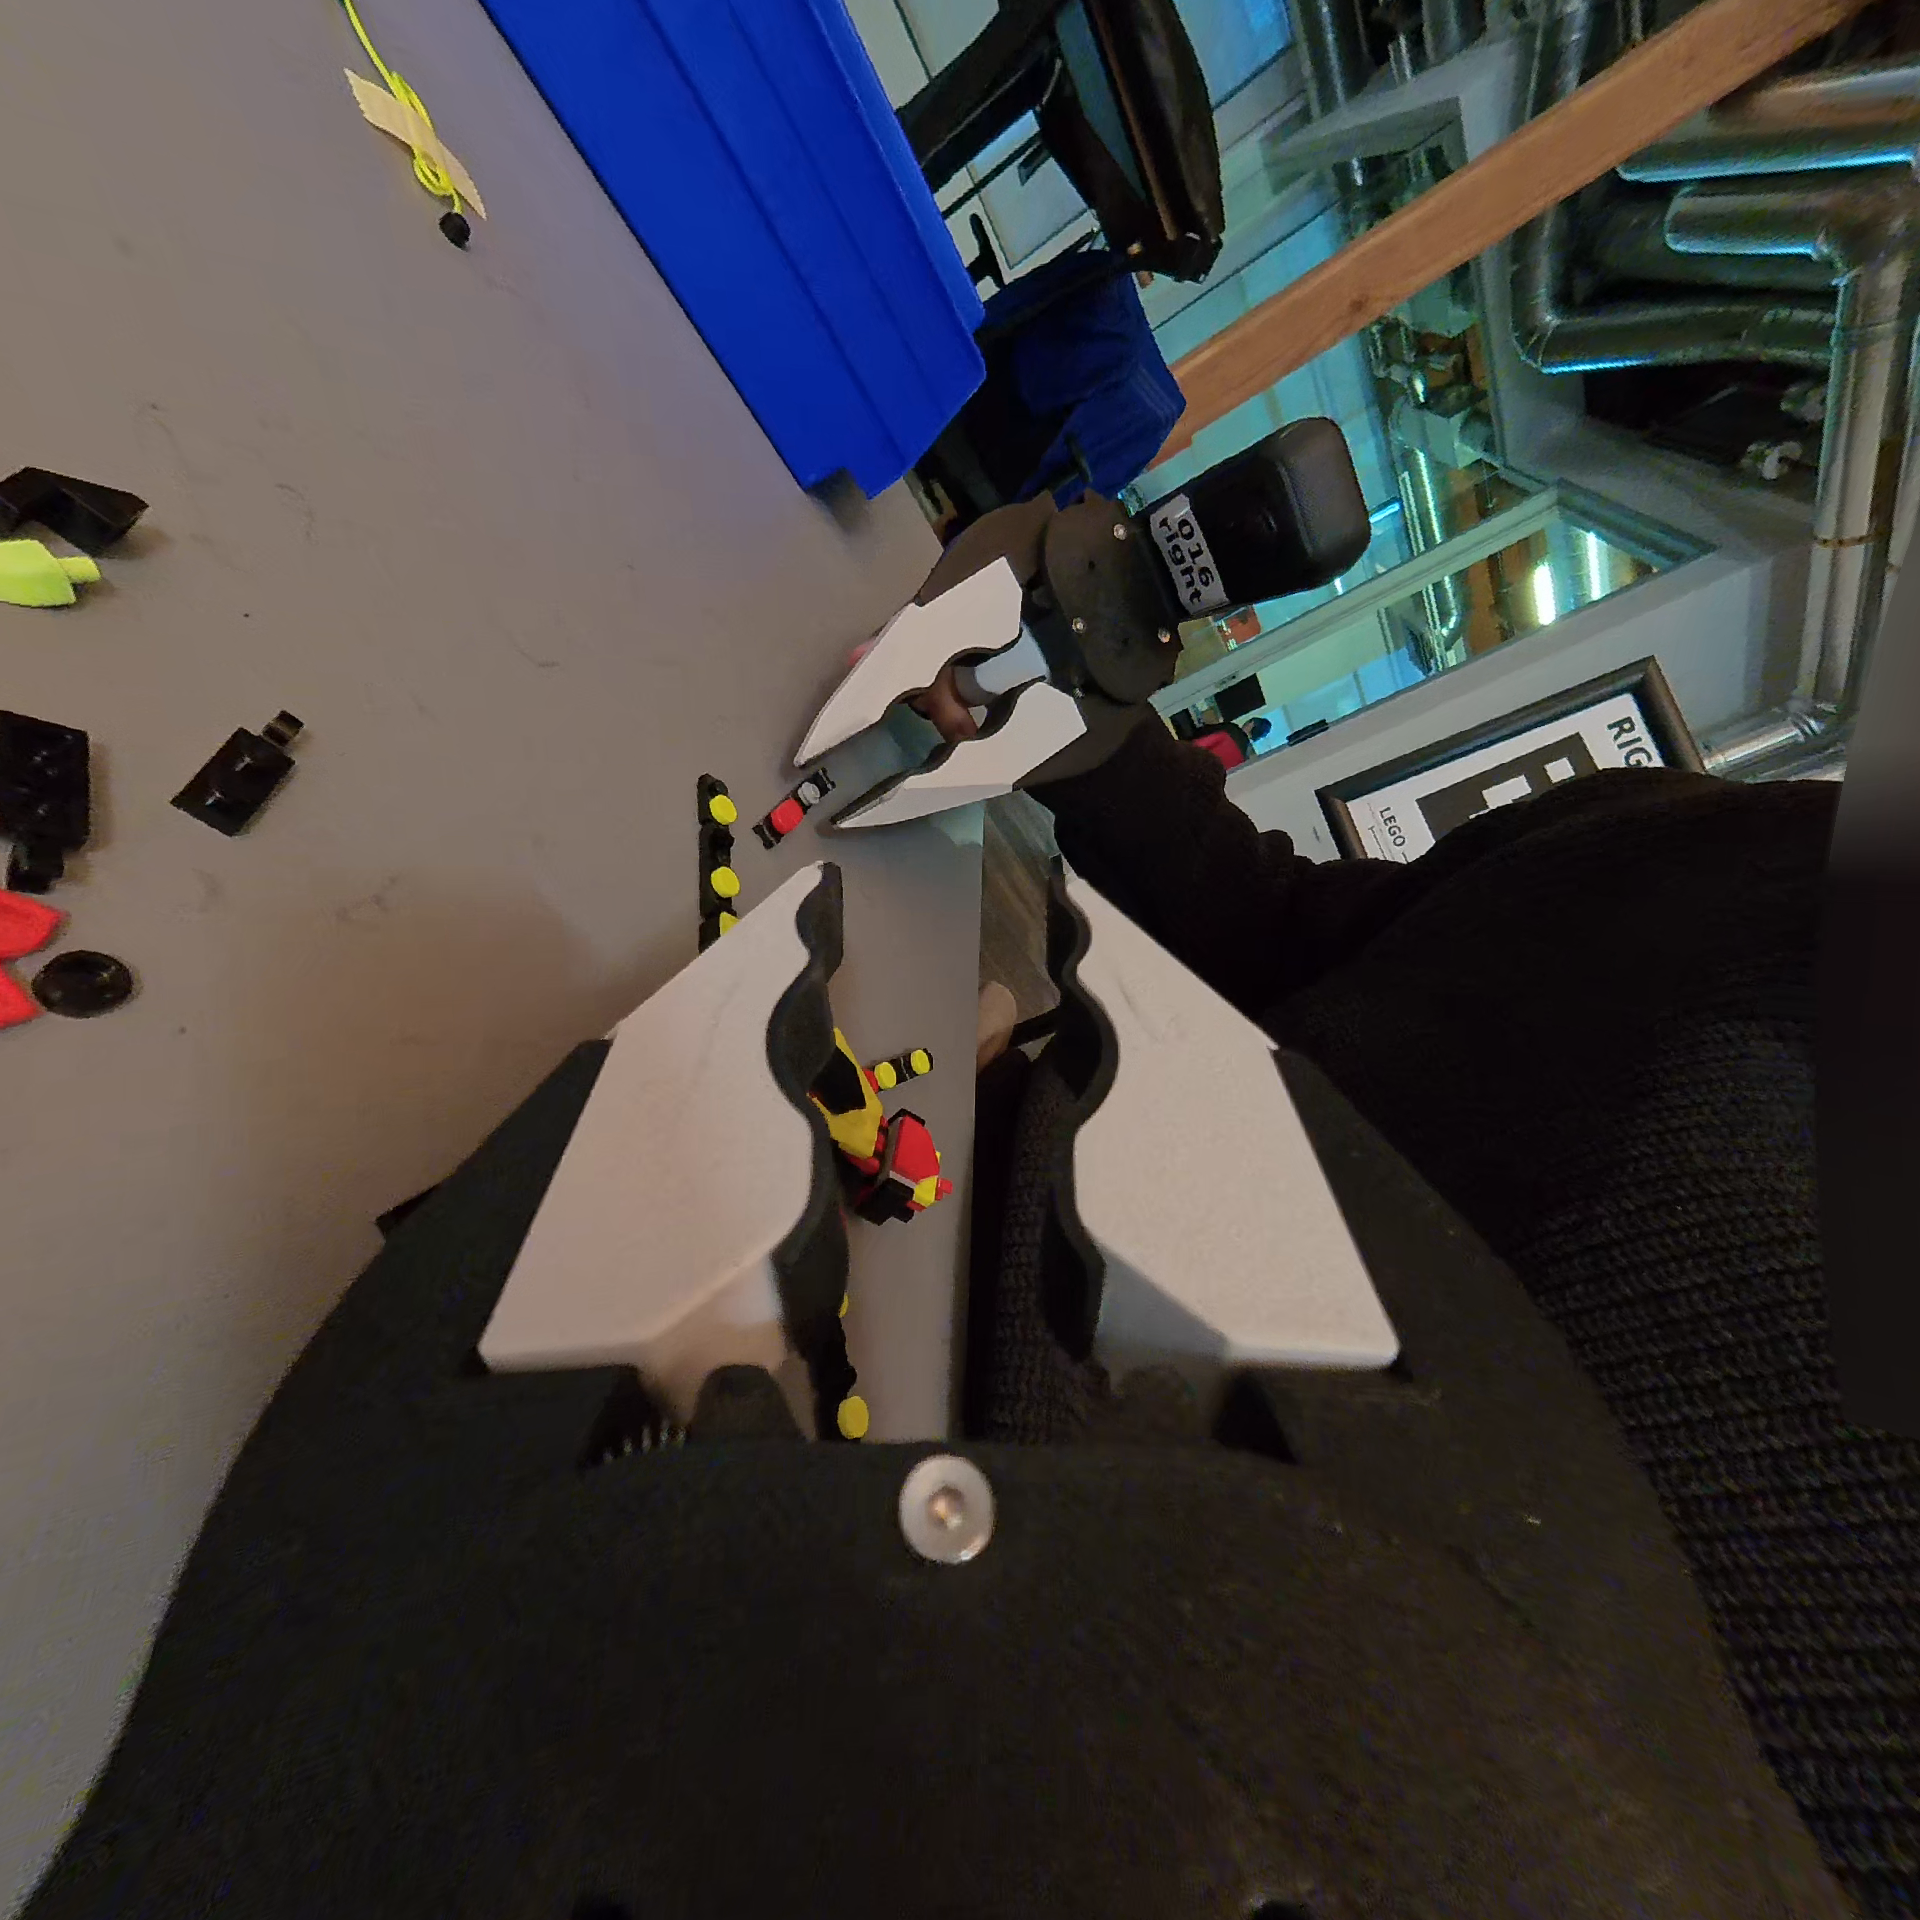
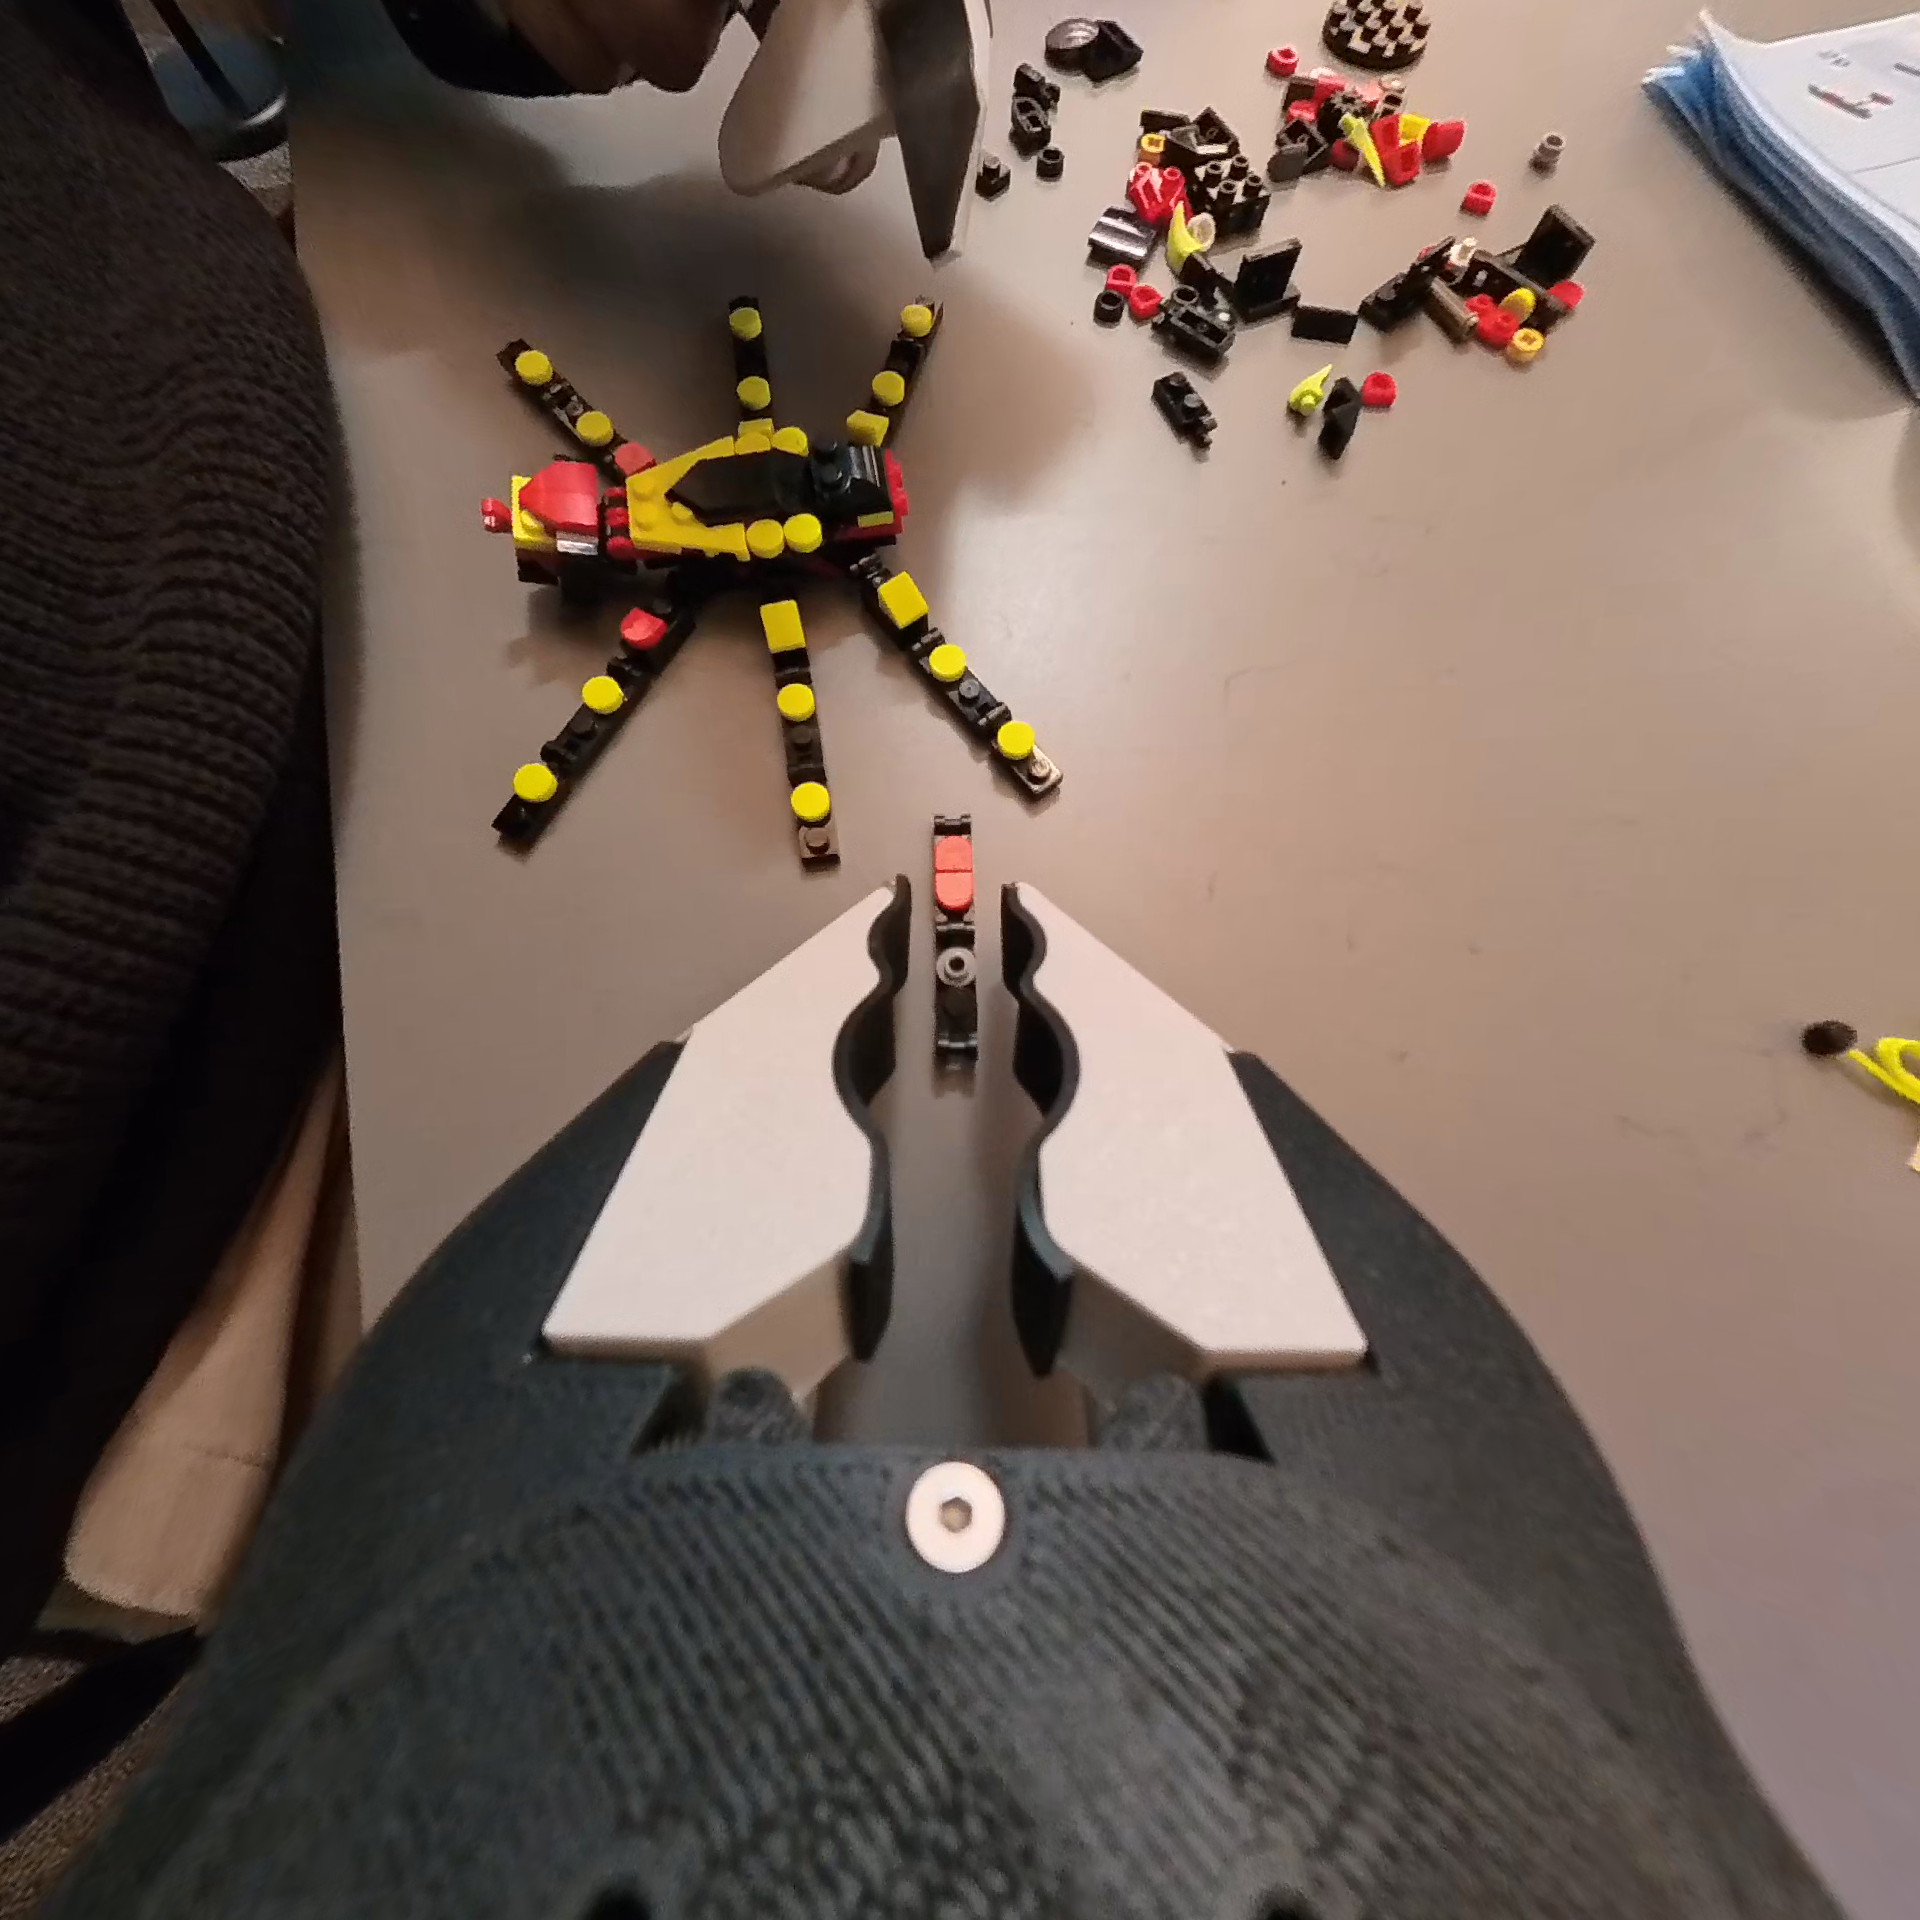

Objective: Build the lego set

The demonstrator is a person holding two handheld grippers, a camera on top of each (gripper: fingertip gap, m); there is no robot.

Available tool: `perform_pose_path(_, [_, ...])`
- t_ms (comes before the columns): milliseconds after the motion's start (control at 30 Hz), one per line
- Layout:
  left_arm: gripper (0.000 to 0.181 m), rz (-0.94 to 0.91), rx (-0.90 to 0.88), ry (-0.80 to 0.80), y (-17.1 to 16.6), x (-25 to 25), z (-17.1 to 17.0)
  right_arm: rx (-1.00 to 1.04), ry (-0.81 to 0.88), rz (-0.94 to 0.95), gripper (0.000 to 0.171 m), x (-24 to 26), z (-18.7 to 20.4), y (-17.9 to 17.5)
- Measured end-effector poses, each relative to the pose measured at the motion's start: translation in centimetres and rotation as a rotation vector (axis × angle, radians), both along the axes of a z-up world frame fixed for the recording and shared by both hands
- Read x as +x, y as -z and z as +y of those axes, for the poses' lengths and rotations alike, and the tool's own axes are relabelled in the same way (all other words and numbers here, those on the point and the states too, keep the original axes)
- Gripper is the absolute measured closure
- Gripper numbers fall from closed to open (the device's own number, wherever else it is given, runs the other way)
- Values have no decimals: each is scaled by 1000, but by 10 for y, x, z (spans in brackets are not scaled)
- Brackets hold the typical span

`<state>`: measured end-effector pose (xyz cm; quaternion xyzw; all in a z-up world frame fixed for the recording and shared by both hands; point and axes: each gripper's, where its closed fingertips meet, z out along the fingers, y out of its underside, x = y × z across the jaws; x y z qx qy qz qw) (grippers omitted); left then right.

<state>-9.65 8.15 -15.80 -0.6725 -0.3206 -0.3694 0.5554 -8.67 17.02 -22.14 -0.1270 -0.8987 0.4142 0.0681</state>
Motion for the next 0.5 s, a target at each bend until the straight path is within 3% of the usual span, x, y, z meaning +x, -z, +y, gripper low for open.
perform_pose_path(500, [143,-19,15,-8,-1,-2,-1,-119,53,26,155,-10,-1,-22])
